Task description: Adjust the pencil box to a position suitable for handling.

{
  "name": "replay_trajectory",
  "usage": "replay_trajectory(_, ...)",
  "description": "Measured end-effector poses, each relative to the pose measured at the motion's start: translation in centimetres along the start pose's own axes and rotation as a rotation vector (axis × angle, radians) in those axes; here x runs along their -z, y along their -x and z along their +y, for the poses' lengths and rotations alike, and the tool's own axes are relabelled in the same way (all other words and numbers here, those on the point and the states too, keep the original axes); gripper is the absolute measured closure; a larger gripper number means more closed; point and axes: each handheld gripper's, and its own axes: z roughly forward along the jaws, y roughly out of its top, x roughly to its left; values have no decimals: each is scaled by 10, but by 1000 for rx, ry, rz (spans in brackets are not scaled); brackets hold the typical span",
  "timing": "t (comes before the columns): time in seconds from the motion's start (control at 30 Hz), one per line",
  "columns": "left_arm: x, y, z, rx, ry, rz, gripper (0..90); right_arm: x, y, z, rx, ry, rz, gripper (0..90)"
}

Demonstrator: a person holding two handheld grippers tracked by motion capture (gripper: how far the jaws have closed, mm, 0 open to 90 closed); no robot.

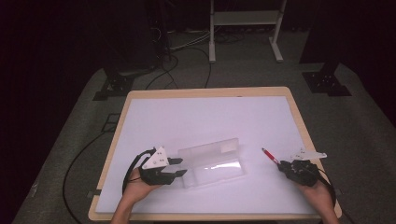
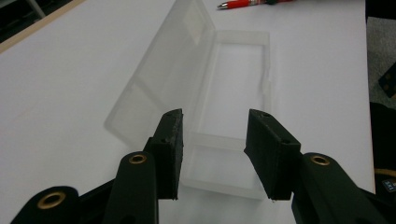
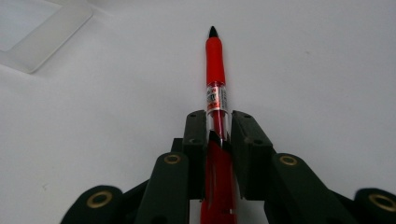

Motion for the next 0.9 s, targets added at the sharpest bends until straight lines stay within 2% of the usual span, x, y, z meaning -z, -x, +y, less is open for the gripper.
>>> replay_trajectory(0.43, 26, -11, -12, 42, 22, 79, 551, 0, 6, 0, -43, -2, 31, 774)
replay_trajectory(0.57, 31, -14, -15, 49, 26, 92, 545, 1, 8, -1, -58, 2, 29, 776)
replay_trajectory(0.73, 33, -15, -17, 51, 29, 108, 534, 5, 12, -2, -100, 28, 52, 777)
replay_trajectory(0.9, 37, -18, -19, 61, 34, 118, 522, 9, 13, -1, -108, 44, 69, 777)
